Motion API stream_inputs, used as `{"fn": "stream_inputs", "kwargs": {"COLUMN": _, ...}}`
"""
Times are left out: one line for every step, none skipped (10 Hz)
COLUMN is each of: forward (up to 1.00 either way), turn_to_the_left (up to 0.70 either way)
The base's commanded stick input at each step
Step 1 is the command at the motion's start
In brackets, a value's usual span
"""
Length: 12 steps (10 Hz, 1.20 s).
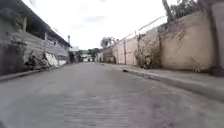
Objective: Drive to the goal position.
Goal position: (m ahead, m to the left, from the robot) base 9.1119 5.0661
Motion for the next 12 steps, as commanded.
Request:
{"fn": "stream_inputs", "kwargs": {"forward": 1.0, "turn_to_the_left": -0.21}}
{"fn": "stream_inputs", "kwargs": {"forward": 1.0, "turn_to_the_left": -0.14}}
{"fn": "stream_inputs", "kwargs": {"forward": 1.0, "turn_to_the_left": 0.19}}
{"fn": "stream_inputs", "kwargs": {"forward": 1.0, "turn_to_the_left": 0.19}}
{"fn": "stream_inputs", "kwargs": {"forward": 1.0, "turn_to_the_left": 0.19}}
{"fn": "stream_inputs", "kwargs": {"forward": 1.0, "turn_to_the_left": -0.19}}
{"fn": "stream_inputs", "kwargs": {"forward": 1.0, "turn_to_the_left": -0.15}}
{"fn": "stream_inputs", "kwargs": {"forward": 1.0, "turn_to_the_left": 0.19}}
{"fn": "stream_inputs", "kwargs": {"forward": 1.0, "turn_to_the_left": 0.15}}
{"fn": "stream_inputs", "kwargs": {"forward": 1.0, "turn_to_the_left": -0.1}}
{"fn": "stream_inputs", "kwargs": {"forward": 1.0, "turn_to_the_left": -0.19}}
{"fn": "stream_inputs", "kwargs": {"forward": 1.0, "turn_to_the_left": 0.08}}
